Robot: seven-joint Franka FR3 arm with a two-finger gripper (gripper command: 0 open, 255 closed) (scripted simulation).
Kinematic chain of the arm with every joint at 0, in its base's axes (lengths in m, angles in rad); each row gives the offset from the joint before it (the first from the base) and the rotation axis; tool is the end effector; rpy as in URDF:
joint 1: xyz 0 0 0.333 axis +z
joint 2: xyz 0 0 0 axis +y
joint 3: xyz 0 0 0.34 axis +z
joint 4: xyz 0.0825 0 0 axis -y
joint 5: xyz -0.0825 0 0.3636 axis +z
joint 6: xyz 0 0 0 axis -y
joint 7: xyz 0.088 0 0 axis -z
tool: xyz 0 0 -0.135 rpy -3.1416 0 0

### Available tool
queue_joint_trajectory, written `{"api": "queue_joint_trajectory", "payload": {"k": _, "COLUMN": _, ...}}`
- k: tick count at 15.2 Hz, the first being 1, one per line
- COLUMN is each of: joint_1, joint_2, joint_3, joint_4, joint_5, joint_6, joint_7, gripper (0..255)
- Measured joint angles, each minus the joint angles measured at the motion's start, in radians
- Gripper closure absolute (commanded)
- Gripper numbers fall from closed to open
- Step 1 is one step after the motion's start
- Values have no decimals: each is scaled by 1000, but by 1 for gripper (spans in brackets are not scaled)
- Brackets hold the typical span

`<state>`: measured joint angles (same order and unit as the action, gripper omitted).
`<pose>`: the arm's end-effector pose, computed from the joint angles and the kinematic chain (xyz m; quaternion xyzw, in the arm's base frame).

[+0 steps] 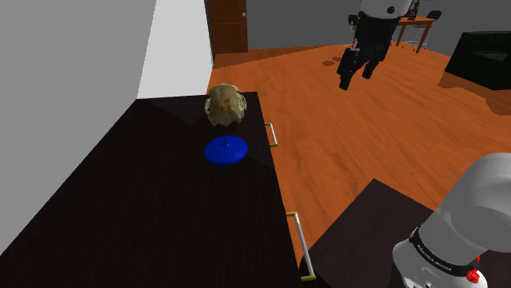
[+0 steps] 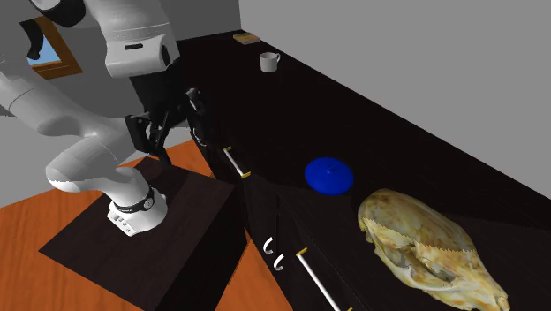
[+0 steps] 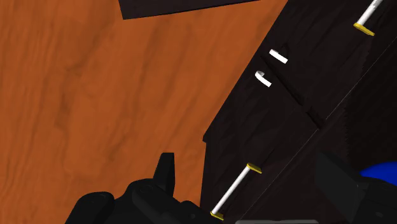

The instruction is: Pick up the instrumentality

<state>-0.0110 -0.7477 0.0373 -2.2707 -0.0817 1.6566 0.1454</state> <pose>0.2938 0.0016 0.6166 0.9944 -0.0626 0.0706 0.0479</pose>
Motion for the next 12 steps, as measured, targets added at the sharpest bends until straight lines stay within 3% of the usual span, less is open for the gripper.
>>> {"api": "queue_joint_trajectory", "payload": {"k": 6, "joint_1": 13, "joint_2": 113, "joint_3": 49, "joint_4": 41, "joint_5": 24, "joint_6": 49, "joint_7": 55, "gripper": 0}}
{"api": "queue_joint_trajectory", "payload": {"k": 12, "joint_1": 32, "joint_2": 313, "joint_3": 130, "joint_4": 133, "joint_5": 43, "joint_6": 123, "joint_7": 152, "gripper": 0}}
